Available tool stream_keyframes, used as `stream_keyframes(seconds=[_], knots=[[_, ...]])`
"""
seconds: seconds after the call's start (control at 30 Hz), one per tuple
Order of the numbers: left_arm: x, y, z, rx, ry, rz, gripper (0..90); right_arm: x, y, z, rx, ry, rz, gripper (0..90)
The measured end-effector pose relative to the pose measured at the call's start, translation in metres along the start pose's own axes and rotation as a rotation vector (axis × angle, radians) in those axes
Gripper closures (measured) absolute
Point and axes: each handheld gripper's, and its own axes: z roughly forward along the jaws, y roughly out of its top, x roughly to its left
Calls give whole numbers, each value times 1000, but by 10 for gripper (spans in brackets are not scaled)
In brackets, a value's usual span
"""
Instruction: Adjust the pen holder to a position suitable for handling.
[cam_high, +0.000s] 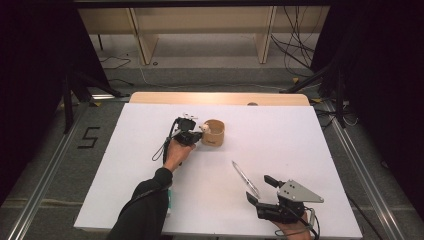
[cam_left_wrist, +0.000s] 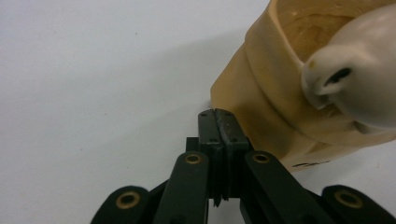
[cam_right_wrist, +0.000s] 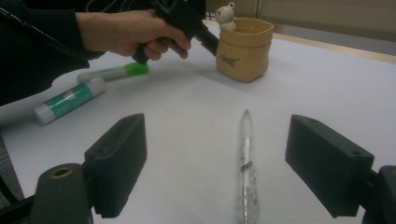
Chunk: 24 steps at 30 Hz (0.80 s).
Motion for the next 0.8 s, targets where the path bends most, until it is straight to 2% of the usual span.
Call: stream_keyframes(seconds=[0.17, 0.23, 0.27, 0.3, 0.33, 0.37, 0.47, 0.5, 0.53, 0.57, 0.6, 0.67, 0.7, 0.73, 0.8], knots=[[2, -1, -1, 14, -11, 14, 892, 0, 0, 0, -1, -3, 1, 215], [5, -1, -6, 6, -11, 16, 844, -1, 0, -1, -1, -3, 0, 215], [8, 0, -12, 0, -8, 13, 826, -1, 0, -1, -4, -6, 1, 216], [8, 0, -12, 0, -8, 13, 825, -1, 0, -1, -4, -6, 1, 216], [13, -1, -21, -7, -10, 19, 818, -1, 0, -1, -2, -9, 0, 215], [13, -1, -21, -7, -10, 19, 801, -1, 0, -1, -2, -9, 0, 215], [20, -3, -40, -31, -31, 7, 737, 0, 0, 0, 0, -11, 0, 215], [22, -4, -45, -34, -37, 11, 691, 0, 0, 0, 2, -10, 1, 215], [24, -9, -56, -31, -43, 23, 628, 0, 0, 0, 2, -11, 0, 215], [24, -9, -56, -31, -43, 23, 589, 0, 0, 0, 2, -11, 0, 215], [24, -12, -62, -6, -33, 43, 516, 0, 0, 1, 4, -12, -1, 215], [23, -16, -70, 17, -20, 79, 499, 0, 0, 1, 6, -12, 0, 215], [22, -19, -75, 19, -21, 87, 478, 0, 0, 1, 9, -14, 1, 215], [22, -22, -80, 28, -23, 102, 418, 1, 0, 1, 9, -12, -7, 215], [23, -32, -91, 37, -33, 120, 398, 2, 0, 1, 11, -12, -6, 215]])
